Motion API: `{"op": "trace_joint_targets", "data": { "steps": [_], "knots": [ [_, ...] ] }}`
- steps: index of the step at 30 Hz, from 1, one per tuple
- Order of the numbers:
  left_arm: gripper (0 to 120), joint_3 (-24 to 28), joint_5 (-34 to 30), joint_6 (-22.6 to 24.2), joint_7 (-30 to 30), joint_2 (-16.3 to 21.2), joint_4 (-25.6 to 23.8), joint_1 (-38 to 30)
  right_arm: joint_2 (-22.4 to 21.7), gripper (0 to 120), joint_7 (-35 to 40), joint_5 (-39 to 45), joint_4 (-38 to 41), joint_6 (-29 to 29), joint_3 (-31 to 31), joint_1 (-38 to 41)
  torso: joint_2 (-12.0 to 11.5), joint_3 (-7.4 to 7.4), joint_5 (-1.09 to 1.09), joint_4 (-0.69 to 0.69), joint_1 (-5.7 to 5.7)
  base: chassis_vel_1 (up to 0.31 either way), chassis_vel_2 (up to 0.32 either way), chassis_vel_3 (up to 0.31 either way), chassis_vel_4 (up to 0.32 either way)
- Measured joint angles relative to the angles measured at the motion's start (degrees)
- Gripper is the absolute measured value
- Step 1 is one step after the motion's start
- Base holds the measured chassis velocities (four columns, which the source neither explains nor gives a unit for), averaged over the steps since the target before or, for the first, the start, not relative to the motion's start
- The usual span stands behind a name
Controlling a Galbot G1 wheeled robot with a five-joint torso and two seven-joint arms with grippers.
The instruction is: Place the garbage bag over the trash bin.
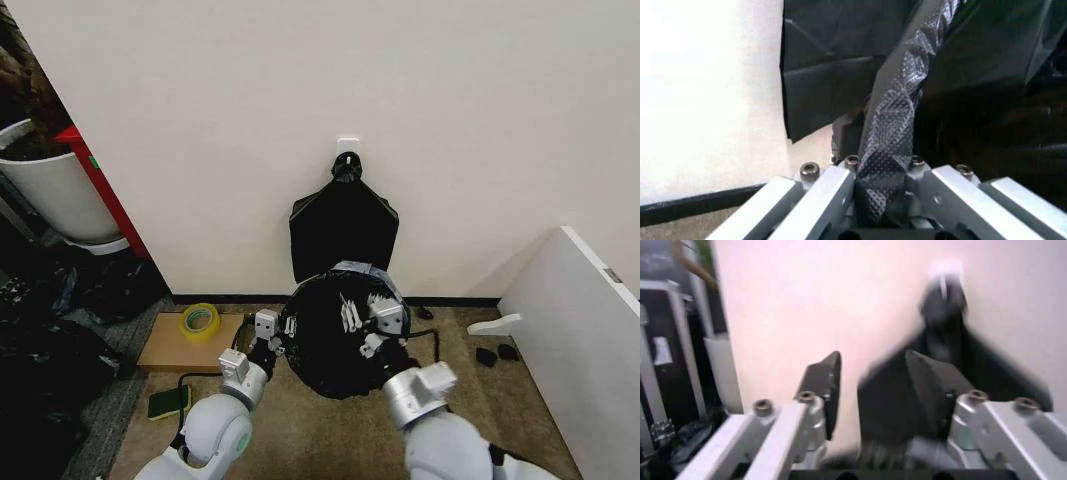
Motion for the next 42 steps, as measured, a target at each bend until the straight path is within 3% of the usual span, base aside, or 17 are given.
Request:
{"op": "trace_joint_targets", "data": {
  "steps": [5,7,12,13,17,24,31,39,42],
  "knots": [
    [0,-0.4,-0.3,-2.0,1.2,0.6,1.0,-0.2,-3.3,53,-7.8,-2.4,-4.2,7.1,2.8,1.4,0.0,0.00,0.00,0.00,0.00,0.000,0.000,0.000,0.000],
    [0,-0.8,-0.2,-4.6,3.3,1.6,2.4,-0.5,-6.2,65,-16.6,-3.6,-8.7,14.1,5.8,2.6,0.0,0.00,0.00,0.00,0.00,0.000,0.000,0.000,0.000],
    [0,-1.1,-0.1,-7.0,5.4,2.1,3.8,-1.1,-8.0,78,-22.8,-3.4,-13.3,17.1,9.1,3.9,0.0,0.01,0.00,0.00,0.00,0.000,0.000,0.000,0.000],
    [0,-1.3,0.5,-9.0,7.1,2.4,4.8,-1.5,-8.4,90,-32.3,-2.9,-18.1,19.4,13.1,4.2,0.0,0.01,-0.01,0.00,0.00,0.000,0.000,0.000,0.000],
    [0,-2.0,3.4,-13.2,10.1,2.7,7.5,-2.1,-8.6,98,-38.1,-1.6,-21.4,19.8,16.0,4.0,0.0,0.01,0.01,0.00,0.00,0.000,0.000,0.000,0.000],
    [0,-2.4,7.6,-17.1,12.4,2.8,9.4,-2.1,-8.8,100,-43.8,0.0,-26.1,20.4,19.8,3.8,0.0,0.01,-0.01,-0.01,0.00,0.000,0.000,0.000,0.000],
    [0,-2.4,8.1,-18.5,13.0,2.7,9.2,-1.4,-8.1,100,-54.2,8.5,-29.0,21.8,19.7,3.3,0.0,0.01,0.00,0.00,0.00,0.000,0.000,0.000,0.000],
    [0,-2.5,8.2,-18.5,13.1,2.8,7.7,-0.7,-6.5,100,-55.4,10.7,-31.6,22.1,18.4,4.0,0.0,0.00,-0.01,0.00,0.00,0.000,0.000,0.000,0.000],
    [0,-2.6,8.2,-18.5,13.4,3.0,6.8,-0.2,-5.9,100,-52.5,8.5,-32.7,22.5,18.0,4.5,0.0,0.00,-0.01,0.00,0.00,0.000,0.000,0.000,0.000]
  ]
}}
